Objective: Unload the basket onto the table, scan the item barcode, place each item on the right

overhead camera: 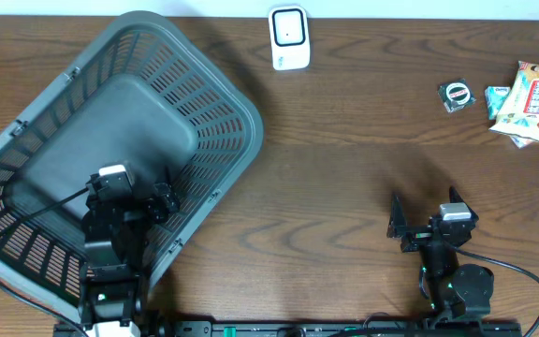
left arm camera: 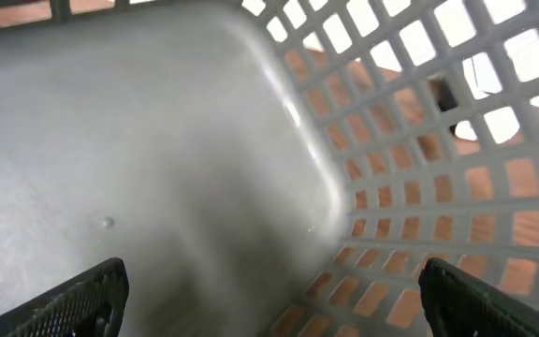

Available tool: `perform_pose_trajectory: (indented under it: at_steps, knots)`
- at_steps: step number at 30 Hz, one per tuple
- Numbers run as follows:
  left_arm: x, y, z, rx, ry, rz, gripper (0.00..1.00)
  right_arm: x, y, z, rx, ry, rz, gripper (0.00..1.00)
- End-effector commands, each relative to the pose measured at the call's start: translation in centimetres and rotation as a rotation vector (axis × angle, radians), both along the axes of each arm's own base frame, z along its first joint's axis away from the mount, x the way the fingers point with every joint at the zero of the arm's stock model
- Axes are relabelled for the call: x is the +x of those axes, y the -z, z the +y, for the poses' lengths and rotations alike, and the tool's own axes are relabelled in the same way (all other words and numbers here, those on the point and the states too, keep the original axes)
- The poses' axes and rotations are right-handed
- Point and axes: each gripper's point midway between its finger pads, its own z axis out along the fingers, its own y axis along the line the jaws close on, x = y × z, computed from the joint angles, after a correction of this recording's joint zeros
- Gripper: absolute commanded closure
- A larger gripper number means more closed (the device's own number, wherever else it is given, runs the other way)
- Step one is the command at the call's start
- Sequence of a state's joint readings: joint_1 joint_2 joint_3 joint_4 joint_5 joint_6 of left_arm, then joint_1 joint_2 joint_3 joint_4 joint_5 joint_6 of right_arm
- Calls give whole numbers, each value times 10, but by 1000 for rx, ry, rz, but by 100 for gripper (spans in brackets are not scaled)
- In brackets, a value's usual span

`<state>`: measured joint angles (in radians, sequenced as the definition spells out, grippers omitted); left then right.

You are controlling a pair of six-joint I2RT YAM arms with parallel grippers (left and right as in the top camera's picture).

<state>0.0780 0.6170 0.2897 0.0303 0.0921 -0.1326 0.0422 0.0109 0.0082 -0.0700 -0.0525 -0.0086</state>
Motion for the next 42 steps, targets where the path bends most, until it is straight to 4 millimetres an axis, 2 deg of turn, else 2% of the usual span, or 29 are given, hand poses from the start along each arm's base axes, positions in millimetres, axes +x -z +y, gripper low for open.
perform_pose_trajectory:
  at_steps: [1,11,15,20,26,37,42]
  knots:
    - [-2,3,-2,6,10,-4,2,0,1,-2,-7,8,-1,1]
    - [0,-8,-14,67,73,-49,2,0,1,-2,-8,8,-1,1]
    - [5,-25,-12,75,62,-119,2,0,1,-2,-8,8,-1,1]
    - [8,-60,-3,100,9,-260,2,0,1,-2,-8,8,0,1]
    - [5,-112,-3,132,0,-467,2,0,1,-2,-8,8,0,1]
    - [-30,-211,1,150,-51,-881,2,0,1,-2,-8,8,0,1]
    - [-51,-246,-1,152,-55,-1028,2,0,1,-2,-8,8,0,1]
